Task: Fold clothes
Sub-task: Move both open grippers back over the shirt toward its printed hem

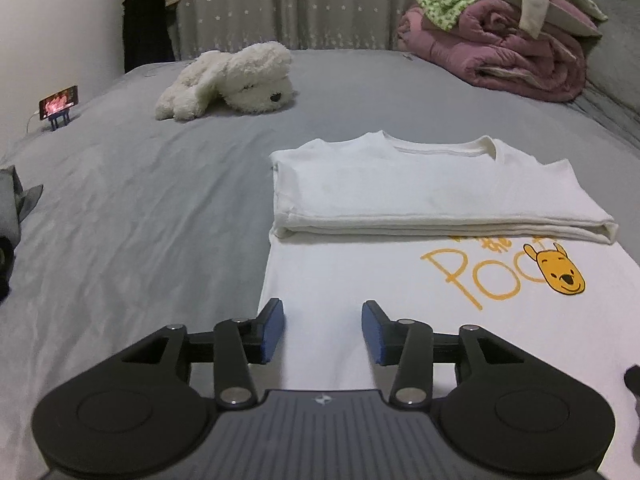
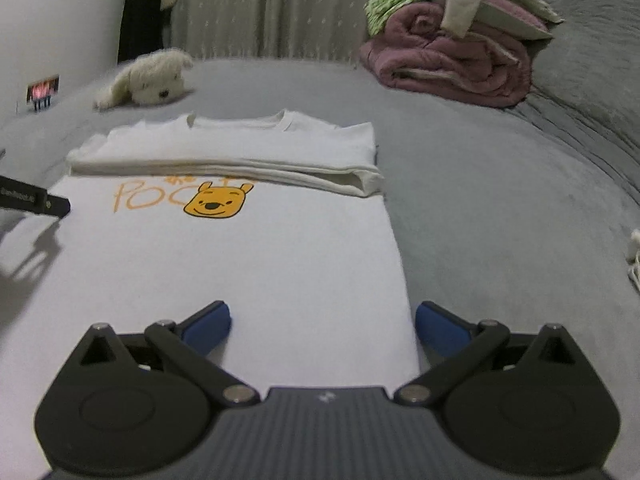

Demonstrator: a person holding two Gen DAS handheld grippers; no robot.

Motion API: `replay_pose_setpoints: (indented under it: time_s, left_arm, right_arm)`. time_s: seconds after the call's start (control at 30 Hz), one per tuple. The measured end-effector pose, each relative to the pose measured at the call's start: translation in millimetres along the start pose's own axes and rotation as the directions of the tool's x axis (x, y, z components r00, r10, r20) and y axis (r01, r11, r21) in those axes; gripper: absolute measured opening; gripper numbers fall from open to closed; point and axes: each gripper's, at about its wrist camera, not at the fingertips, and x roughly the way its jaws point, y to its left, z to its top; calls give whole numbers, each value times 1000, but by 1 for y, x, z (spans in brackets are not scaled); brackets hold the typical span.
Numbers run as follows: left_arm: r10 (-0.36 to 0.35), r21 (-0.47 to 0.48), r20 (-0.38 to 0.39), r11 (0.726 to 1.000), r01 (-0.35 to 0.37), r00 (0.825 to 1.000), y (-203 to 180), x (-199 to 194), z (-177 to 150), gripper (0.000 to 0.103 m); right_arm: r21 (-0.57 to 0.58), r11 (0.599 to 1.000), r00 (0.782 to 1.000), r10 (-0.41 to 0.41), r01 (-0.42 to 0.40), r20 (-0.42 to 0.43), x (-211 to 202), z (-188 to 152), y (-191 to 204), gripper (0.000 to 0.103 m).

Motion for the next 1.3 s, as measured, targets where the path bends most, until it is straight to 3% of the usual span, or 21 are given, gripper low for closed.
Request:
replay_pose_setpoints:
  time_s: [0.13,0.2,0.37,0.43,0.47,0.5,0.57,1.3]
  left_arm:
    - [4,8,26,1000,-4,1000,-3,-1,-6,57]
    - [7,45,40,999,-9,999,-8,0,-10,68]
    - [35,90,79,995,-42,996,-16,-2,-19,76]
    - [50,76,71,996,-56,996,-13,-2,-18,86]
    - [73,58,58,995,-76,996,-11,0,-18,101]
    - [85,31,44,996,-87,995,-7,3,-18,103]
    - [58,-20,31,998,-58,998,1,7,-17,103]
    - [55,-29,61,998,-54,997,3,3,-23,103]
  right_arm:
    - [41,999,1000,28,-28,3,1,-2,-5,103]
    - [70,996,999,52,-51,-1,2,-2,-10,103]
    - [69,997,999,47,-47,-1,2,-3,-7,103]
    - [70,996,999,47,-47,-2,3,-3,-6,103]
    - [76,996,999,51,-51,-2,3,-3,-7,103]
    - [80,995,999,54,-54,-2,3,-3,-8,103]
    - [76,996,999,51,-50,-2,3,-3,-6,103]
    - [77,996,999,50,-50,-1,3,-4,-6,103]
